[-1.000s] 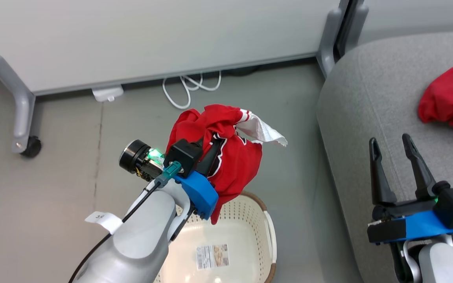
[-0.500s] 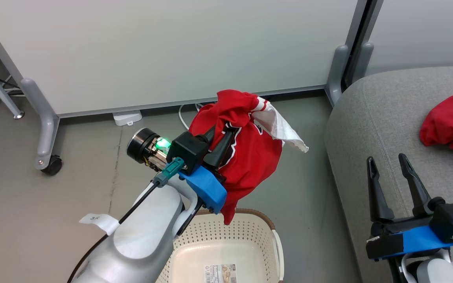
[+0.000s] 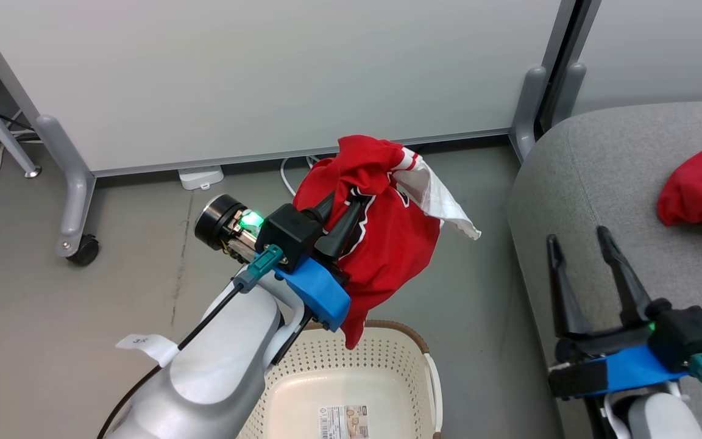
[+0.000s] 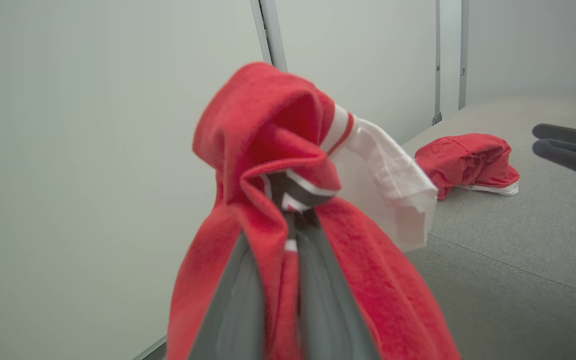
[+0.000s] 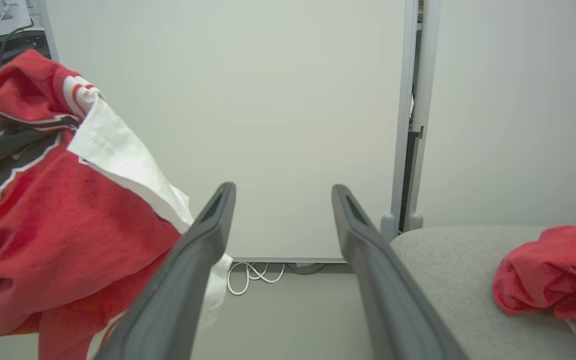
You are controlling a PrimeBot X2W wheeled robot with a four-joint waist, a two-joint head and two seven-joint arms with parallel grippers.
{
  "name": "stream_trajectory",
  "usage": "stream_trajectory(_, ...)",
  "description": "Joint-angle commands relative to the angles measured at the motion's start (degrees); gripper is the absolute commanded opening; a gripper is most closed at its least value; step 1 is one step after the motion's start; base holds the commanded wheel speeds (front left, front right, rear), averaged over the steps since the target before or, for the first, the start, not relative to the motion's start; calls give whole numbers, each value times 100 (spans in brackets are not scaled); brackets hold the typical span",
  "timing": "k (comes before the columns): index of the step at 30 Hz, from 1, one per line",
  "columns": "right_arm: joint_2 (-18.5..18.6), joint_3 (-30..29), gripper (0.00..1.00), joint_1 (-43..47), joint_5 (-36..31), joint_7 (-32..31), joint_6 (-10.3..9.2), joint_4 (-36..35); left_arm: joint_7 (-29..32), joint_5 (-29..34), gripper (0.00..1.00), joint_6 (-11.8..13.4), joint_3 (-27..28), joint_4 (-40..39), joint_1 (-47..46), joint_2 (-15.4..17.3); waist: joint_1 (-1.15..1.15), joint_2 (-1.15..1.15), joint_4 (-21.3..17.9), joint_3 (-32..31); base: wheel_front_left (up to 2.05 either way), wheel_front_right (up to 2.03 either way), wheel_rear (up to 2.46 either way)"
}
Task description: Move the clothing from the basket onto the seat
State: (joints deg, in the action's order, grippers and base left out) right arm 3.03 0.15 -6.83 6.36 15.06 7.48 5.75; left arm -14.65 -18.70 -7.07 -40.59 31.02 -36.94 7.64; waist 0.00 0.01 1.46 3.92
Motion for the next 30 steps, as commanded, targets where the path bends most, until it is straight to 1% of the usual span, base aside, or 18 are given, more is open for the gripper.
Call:
stream_trajectory(1, -17, 101, 100, -99, -3, 17, 3, -36, 6, -36, 0, 24, 15, -29, 27, 48, 0, -1, -7, 20, 0, 0, 0)
stream_trajectory(10, 136, 1325, 100, -479, 87, 17, 3, -136, 9, -38, 0, 70, -26, -75, -116, 16, 0, -1, 31, 128, 0, 0, 0)
stream_trajectory(16, 355, 2092, 100, -928, 163, 17, 3, 196, -5, -8, 0, 78, -102, -94, -206, -37, 0, -1, 88, 216, 0, 0, 0)
stream_trajectory(20, 499, 2363, 100, -1354, 135, 17, 3, 542, -17, 12, 0, 75, -171, -110, -243, -105, 0, -1, 151, 275, 0, 0, 0)
stream_trajectory(24, 641, 2512, 100, -1717, 158, 17, 3, 968, -29, 33, 0, 61, -264, -159, -293, -164, 0, -1, 224, 335, 0, 0, 0)
stream_trajectory(30, 831, 2787, 100, -2210, 336, 17, 3, 1469, -43, 77, 0, 49, -405, -189, -331, -234, 0, -1, 298, 410, 0, 0, 0)
